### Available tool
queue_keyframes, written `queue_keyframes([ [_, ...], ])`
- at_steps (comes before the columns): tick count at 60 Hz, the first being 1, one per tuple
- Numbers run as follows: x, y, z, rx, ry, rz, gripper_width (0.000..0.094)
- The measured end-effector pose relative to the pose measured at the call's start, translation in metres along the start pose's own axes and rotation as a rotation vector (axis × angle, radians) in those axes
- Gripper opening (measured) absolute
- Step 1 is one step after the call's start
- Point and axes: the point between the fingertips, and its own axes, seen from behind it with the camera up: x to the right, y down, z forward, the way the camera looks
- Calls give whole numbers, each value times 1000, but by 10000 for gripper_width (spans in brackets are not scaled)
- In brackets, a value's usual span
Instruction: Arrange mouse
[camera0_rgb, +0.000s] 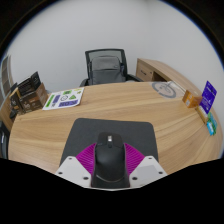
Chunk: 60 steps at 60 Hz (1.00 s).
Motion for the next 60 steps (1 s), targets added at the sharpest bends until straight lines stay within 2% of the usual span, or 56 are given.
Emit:
queue_keyframes([
  [10, 0, 6, 7, -10, -10, 7, 420],
  [15, 2, 8, 7, -22, -9, -8, 653],
  [18, 5, 7, 6, -16, 6, -37, 848],
  [19, 6, 7, 5, -15, 10, -47, 879],
  [21, 7, 6, 3, -13, 15, -64, 851],
  [33, -7, -7, -45, 18, -15, -97, 852],
  [50, -8, -8, -205, 65, -62, -114, 851],
  [60, 5, 24, -300, 51, -77, -120, 851],
])
